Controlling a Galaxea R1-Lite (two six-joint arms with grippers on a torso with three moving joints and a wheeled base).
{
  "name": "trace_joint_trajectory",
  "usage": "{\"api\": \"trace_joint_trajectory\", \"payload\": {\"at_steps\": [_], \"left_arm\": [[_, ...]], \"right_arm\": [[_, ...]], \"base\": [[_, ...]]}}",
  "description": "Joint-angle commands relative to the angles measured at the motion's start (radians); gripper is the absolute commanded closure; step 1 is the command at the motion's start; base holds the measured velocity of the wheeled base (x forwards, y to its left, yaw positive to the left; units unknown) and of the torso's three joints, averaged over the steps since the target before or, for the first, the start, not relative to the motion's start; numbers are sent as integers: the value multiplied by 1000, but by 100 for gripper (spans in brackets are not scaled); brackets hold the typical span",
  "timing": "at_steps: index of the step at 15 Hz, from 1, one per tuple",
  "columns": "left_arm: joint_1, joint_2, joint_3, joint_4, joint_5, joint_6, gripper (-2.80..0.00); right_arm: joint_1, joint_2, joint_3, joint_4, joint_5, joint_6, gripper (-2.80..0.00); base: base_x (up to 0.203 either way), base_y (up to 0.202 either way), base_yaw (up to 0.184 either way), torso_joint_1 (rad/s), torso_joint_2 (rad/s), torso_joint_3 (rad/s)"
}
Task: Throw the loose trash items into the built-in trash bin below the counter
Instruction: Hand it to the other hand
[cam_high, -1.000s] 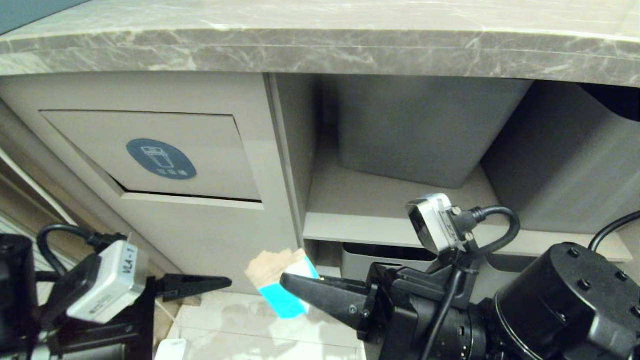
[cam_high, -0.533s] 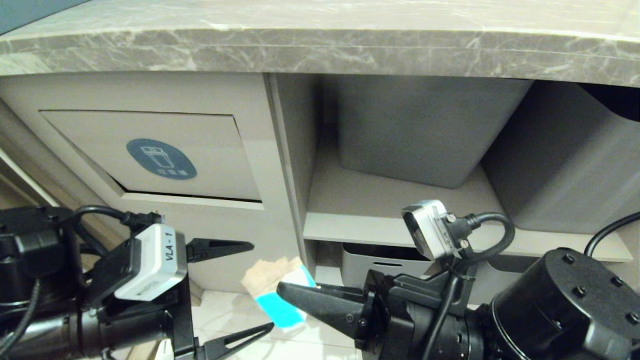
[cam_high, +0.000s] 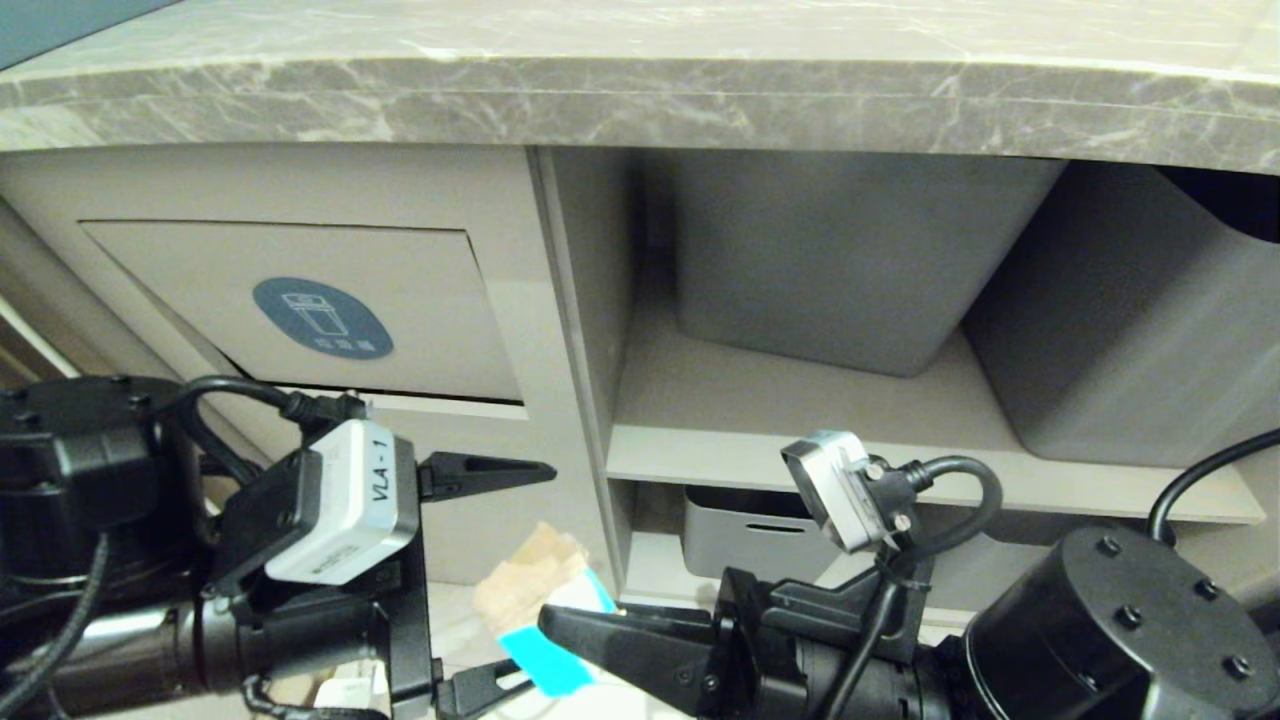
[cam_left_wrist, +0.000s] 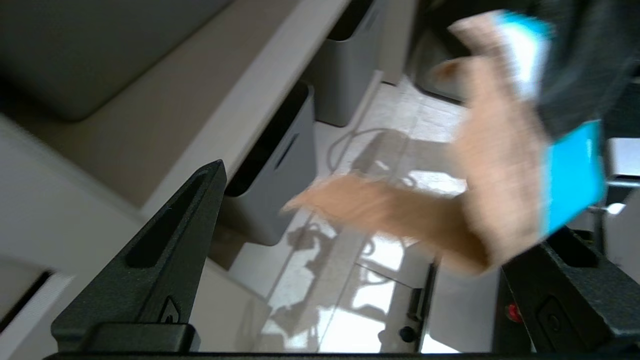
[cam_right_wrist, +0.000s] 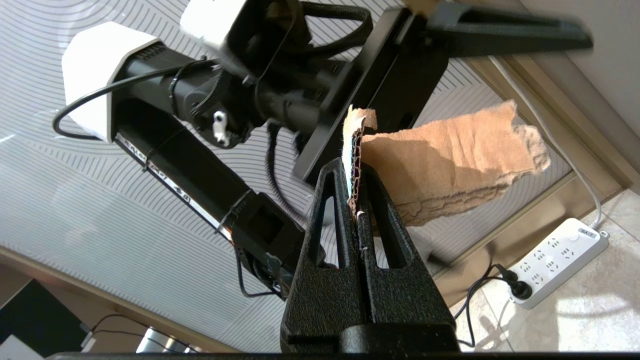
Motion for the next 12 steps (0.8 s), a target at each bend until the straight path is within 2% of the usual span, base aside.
{"api": "trace_joint_trajectory", "payload": {"at_steps": [1, 5, 12], "left_arm": [[-57, -8, 8, -1, 6, 1, -280], [-123, -21, 32, 0, 19, 0, -280], [-122, -90, 125, -2, 22, 0, -280]], "right_arm": [[-1, 5, 1, -8, 2, 4, 0], [-1, 5, 2, -8, -7, 7, 0], [-4, 6, 4, -8, -10, 2, 0]], "base": [[0, 0, 0, 0, 0, 0], [0, 0, 0, 0, 0, 0], [0, 0, 0, 0, 0, 0]]}}
